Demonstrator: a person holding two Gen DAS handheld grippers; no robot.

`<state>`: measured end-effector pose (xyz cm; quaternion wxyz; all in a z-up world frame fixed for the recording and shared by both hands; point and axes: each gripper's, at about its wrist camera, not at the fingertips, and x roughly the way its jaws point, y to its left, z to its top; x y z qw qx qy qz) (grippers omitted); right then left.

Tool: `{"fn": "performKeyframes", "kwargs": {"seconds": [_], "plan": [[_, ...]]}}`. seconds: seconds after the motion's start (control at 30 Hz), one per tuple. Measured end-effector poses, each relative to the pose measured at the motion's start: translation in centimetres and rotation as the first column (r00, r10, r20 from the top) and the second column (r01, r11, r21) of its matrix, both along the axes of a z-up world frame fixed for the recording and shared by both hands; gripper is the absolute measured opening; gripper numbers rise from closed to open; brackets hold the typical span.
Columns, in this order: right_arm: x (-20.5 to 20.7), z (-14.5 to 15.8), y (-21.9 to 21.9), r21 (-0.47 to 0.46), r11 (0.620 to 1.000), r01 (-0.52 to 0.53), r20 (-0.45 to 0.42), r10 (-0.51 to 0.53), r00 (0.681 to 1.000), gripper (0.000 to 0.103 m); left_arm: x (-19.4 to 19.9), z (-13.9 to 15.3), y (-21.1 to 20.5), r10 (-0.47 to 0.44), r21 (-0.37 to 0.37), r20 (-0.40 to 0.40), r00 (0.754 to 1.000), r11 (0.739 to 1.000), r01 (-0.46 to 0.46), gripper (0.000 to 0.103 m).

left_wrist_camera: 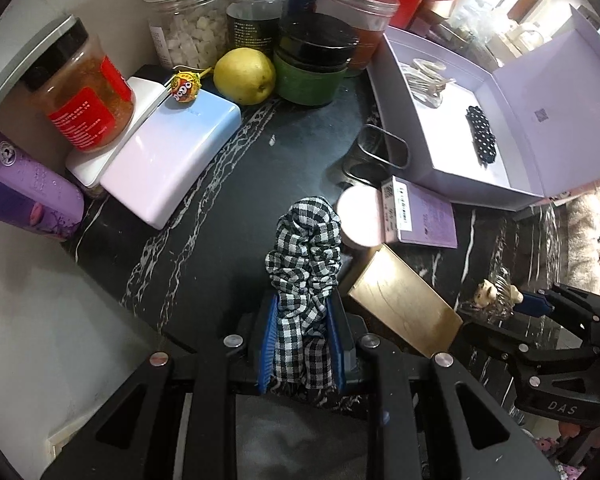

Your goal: Organize rigid objects

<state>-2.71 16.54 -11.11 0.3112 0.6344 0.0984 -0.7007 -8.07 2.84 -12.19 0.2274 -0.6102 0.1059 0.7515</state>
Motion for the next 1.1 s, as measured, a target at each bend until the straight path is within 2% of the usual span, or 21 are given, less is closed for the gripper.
{"fn": "performKeyframes", "kwargs": {"seconds": [0.43,1.1], "plan": [[1.1,1.2,1.9,-0.013,1.000,0.012,-0.012,-0.012,1.000,0.054,1.8,1.0,2.0,-0.064,0.023,0.009,0.998,0.998,0.063,0.022],[0.7,1.4,5.4,0.002,0.992,0.126,0.004,-0.126,0.992,0.054,2.2,1.5,7.1,-0.220,0.026,0.023,0.975,0.975,0.219,0.023]]}}
